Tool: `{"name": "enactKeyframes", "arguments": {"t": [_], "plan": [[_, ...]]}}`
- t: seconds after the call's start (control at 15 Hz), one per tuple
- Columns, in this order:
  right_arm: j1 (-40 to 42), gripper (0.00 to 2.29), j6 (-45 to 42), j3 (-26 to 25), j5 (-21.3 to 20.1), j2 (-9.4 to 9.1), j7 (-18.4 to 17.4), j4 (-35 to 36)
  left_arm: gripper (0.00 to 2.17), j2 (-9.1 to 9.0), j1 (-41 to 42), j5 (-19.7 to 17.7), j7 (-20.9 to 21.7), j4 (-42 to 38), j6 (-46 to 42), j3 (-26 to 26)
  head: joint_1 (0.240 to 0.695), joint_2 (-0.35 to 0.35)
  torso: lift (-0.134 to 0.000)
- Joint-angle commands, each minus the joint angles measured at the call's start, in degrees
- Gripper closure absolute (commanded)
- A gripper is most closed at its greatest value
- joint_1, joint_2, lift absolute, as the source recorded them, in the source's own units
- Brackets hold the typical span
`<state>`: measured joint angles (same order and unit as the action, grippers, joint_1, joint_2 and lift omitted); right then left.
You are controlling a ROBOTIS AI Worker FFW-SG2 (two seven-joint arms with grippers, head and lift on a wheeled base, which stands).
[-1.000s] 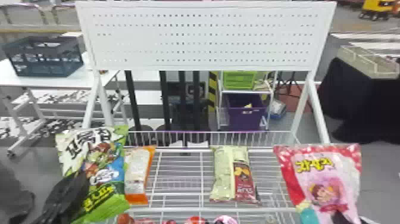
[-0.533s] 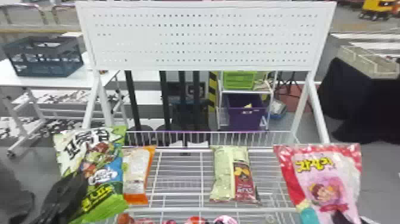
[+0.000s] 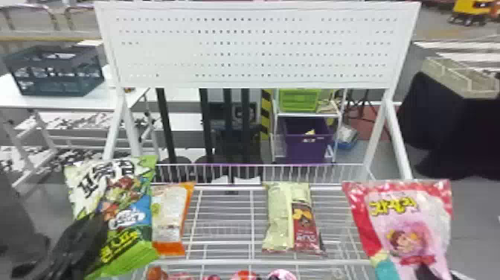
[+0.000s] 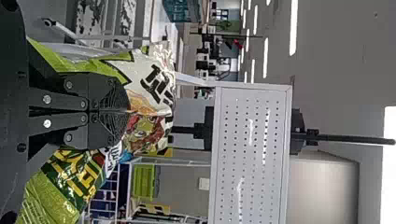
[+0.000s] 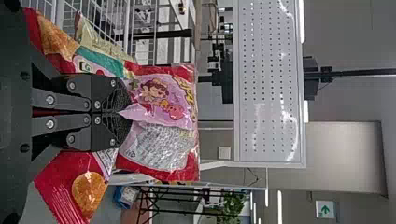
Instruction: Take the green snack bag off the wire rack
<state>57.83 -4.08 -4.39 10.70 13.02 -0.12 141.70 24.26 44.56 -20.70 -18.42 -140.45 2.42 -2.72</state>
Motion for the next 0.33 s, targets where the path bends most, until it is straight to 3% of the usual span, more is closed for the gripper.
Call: {"name": "enactKeyframes", "arguments": {"t": [0.0, 0.27], "plan": [[-0.1, 2.18, 0.0, 0.0, -0.1, -0.01, 0.0, -0.1, 1.89, 0.0, 0.0, 0.0, 0.0, 0.0, 0.0, 0.0, 0.499, 0.0, 0.0], [-0.1, 2.18, 0.0, 0.0, -0.1, -0.01, 0.0, -0.1, 1.89, 0.0, 0.0, 0.0, 0.0, 0.1, 0.0, 0.0, 0.499, 0.0, 0.0]]}}
